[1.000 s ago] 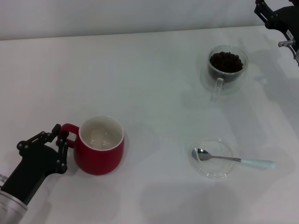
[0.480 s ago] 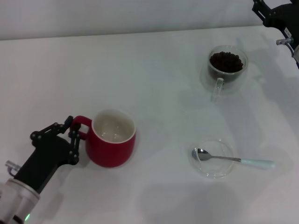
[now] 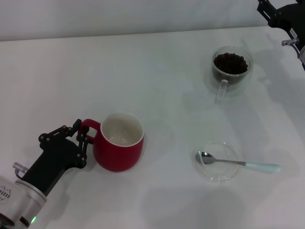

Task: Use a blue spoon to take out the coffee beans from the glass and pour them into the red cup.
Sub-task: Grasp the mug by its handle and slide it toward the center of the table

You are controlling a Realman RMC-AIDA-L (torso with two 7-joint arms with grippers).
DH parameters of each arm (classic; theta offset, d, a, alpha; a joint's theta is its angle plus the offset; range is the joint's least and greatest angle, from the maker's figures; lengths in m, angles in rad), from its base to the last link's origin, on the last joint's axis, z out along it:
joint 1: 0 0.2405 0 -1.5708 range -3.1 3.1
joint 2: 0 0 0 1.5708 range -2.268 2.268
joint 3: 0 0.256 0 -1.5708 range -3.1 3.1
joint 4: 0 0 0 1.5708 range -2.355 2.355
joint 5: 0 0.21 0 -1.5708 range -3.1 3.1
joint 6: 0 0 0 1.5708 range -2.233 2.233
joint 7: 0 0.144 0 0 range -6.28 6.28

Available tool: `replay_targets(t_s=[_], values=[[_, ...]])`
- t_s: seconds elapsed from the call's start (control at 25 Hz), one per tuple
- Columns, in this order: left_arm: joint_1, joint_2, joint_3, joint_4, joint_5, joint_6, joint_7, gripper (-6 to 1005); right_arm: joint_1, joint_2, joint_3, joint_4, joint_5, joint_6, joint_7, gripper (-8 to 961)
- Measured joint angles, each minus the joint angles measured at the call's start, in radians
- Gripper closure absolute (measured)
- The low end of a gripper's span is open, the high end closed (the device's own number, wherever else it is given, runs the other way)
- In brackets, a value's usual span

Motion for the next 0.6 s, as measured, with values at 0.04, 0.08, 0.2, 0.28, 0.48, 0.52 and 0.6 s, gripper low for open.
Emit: replay_targets(t_s=[0.04, 0.08, 0.2, 0.28, 0.48, 0.52, 0.6], values=[[0.001, 0.000, 0.000, 0.000, 0.000, -0.003, 0.000, 876, 0.000, 0.000, 0.000, 0.000, 0.000, 0.000, 0.000, 85], [0.003, 0.000, 0.000, 0.000, 0.000, -0.008, 0.000, 876, 0.000, 0.000, 0.000, 0.000, 0.000, 0.000, 0.000, 85], [0.009, 0.001, 0.000, 0.000, 0.000, -0.016, 0.000, 876, 0.000, 0.000, -0.001, 0.000, 0.000, 0.000, 0.000, 85], [0.010, 0.001, 0.000, 0.000, 0.000, -0.018, 0.000, 877, -0.001, 0.000, -0.002, 0.000, 0.000, 0.000, 0.000, 84], [0.014, 0.001, 0.000, 0.000, 0.005, -0.022, -0.003, 877, -0.001, 0.000, -0.004, 0.000, 0.000, -0.001, 0.000, 84], [0.014, 0.002, 0.000, 0.000, 0.005, -0.024, -0.006, 877, -0.001, 0.000, -0.004, 0.000, 0.000, -0.002, 0.000, 84], [0.015, 0.003, 0.001, 0.000, 0.006, -0.032, -0.010, 882, -0.002, 0.000, -0.005, 0.000, -0.001, -0.002, 0.000, 84]])
